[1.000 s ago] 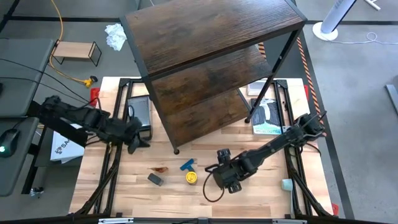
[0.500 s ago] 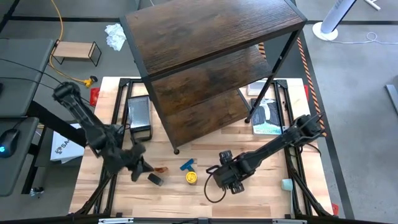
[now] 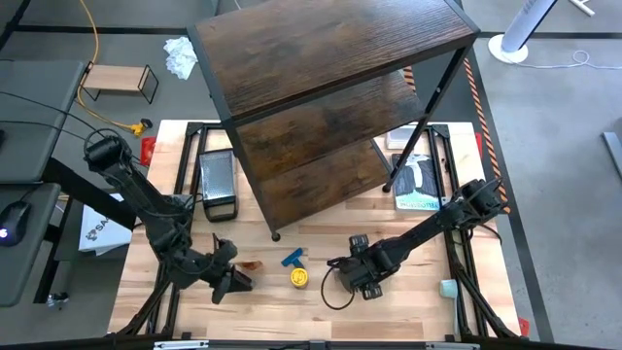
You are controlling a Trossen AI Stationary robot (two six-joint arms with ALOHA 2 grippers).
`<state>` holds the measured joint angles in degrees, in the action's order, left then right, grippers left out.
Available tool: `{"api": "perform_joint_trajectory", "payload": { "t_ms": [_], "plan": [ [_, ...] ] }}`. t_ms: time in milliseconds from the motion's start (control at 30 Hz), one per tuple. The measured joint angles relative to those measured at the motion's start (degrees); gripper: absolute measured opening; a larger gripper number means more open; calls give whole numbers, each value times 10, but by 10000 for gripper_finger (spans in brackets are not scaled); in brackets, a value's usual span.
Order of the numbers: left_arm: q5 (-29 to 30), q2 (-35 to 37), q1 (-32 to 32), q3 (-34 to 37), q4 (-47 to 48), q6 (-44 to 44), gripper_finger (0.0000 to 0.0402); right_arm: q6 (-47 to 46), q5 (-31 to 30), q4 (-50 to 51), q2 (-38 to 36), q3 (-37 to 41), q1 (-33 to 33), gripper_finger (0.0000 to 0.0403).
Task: Shelf spices
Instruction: Move the black seasoning bottle to the bottom side of the table
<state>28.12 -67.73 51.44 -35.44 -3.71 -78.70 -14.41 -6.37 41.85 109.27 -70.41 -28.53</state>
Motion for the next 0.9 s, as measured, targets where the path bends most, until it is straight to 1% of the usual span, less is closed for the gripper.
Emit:
{"api": "perform_joint_trajectory", "payload": {
  "t_ms": [100, 200, 233, 300, 400, 467, 567, 633, 767, 833, 900],
  "plan": [
    [21, 13, 0, 0, -1, 17, 0, -15, 0, -14, 0, 0, 0, 254],
    [46, 36, -6, 0, -13, 44, 0, -21, 0, 3, 0, -12, 0, 196],
    [49, 44, -10, 0, -20, 60, 0, -21, -1, 13, 0, -19, 0, 185],
    [50, 62, -22, -1, -55, 116, 0, -8, -1, 37, -7, -35, 2, 185],
    [51, 83, -44, -32, -79, 243, 0, 20, -20, 61, -31, -72, 6, 185],
    [52, 87, -62, -67, -52, 334, 1, 39, -51, 75, -50, -100, 12, 185],
    [52, 81, -93, -129, 31, 444, 12, 41, -94, 92, -72, -149, 32, 185],
    [51, 74, -118, -165, 57, 508, 29, 37, -106, 93, -88, -181, 49, 185],
    [36, 63, -167, -221, 13, 612, 87, 24, -121, 70, -104, -250, 81, 185],
    [23, 55, -185, -245, -10, 640, 122, 31, -134, 55, -108, -288, 89, 185],
    [19, 48, -197, -265, -12, 642, 159, 46, -135, 39, -108, -331, 93, 185]
  ]
}}
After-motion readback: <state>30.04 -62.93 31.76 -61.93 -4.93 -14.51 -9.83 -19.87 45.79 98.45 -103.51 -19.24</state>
